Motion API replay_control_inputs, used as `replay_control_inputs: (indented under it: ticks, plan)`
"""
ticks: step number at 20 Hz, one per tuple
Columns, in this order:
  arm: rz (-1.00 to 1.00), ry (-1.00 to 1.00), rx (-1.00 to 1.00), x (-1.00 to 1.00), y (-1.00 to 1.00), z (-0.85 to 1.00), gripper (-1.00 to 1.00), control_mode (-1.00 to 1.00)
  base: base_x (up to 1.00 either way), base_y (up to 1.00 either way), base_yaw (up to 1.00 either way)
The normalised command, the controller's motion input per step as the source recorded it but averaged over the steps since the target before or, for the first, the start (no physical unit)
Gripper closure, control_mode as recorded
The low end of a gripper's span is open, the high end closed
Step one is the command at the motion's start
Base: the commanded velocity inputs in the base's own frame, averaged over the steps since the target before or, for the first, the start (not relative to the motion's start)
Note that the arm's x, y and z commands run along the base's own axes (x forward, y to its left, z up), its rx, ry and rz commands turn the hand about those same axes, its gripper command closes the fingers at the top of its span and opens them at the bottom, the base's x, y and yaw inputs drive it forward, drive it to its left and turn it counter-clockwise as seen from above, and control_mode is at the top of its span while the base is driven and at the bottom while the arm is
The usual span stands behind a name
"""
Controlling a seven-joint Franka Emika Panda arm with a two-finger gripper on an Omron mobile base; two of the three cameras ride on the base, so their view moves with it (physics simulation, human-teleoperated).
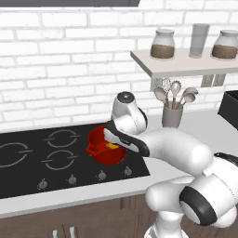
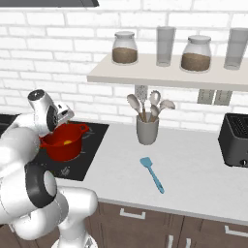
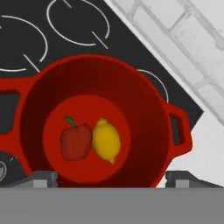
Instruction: Put the lemon and bell pepper in the pot. Retrieve the spatula and lightly stir the vegetables in the pot.
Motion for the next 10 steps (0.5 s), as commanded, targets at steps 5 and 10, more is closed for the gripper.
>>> replay_control_inputs:
  ticks: [5,10]
  plan:
    - [-0.05,0.00,0.00,-0.66,-0.95,0.07,-1.00,-1.00,0.00,0.00,0.00]
    - [-0.16,0.02,0.00,-0.58,-1.00,-0.08,-1.00,-1.00,0.00,0.00,0.00]
